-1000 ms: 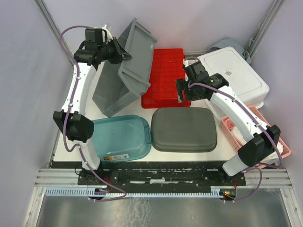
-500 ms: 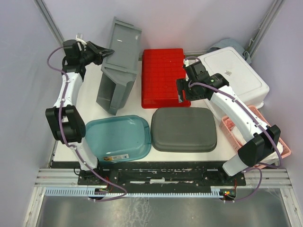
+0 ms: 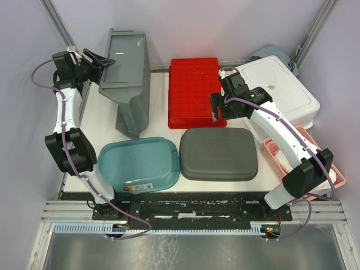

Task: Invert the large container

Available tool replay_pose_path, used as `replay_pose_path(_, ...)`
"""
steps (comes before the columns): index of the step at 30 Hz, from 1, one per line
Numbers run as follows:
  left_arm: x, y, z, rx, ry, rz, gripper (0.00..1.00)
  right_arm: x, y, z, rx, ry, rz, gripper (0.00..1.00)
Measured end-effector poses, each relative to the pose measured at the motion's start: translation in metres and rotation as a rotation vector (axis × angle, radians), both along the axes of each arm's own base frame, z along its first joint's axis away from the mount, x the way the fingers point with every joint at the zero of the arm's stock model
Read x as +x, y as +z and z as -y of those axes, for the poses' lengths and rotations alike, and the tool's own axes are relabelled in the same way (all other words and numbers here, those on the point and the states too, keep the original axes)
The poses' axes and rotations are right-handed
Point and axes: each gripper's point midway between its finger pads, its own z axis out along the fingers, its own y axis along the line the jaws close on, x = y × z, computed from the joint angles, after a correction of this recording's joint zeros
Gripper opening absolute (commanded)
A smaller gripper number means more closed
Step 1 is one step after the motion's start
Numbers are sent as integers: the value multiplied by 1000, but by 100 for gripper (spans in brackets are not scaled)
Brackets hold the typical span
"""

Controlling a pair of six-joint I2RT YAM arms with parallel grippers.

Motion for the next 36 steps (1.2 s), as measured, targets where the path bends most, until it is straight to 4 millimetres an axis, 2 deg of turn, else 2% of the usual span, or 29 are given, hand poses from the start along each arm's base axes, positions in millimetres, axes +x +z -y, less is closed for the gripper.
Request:
replay_pose_path(4,-8,-8,-18,101,45,-66,78,1,-1,-1,4,-4,-5,82)
replay_pose_path(8,-15,-3,-27,208,66,-86,82,1,-5,-3,10,-6,-18,82)
replay_pose_path(16,-28,-14,-58,428,168,-143,94,-1,-5,-7,32,-7,-30,82)
replay_pose_path(21,-37,-6,-73,598,235,-139,96,-1,-9,-10,40,-2,-47,82)
replay_pose_path(25,-44,3,-67,774,246,-108,92,-1,-12,-12,43,0,-57,82)
replay_pose_path(28,-47,8,-49,906,221,-87,78,-1,-12,-13,48,-2,-60,82)
replay_pose_path(31,-45,8,-38,1010,205,-79,71,-1,-11,-14,56,1,-61,82)
replay_pose_path(36,-44,-1,-59,1118,245,-135,72,-2,-11,-15,62,3,-64,82)
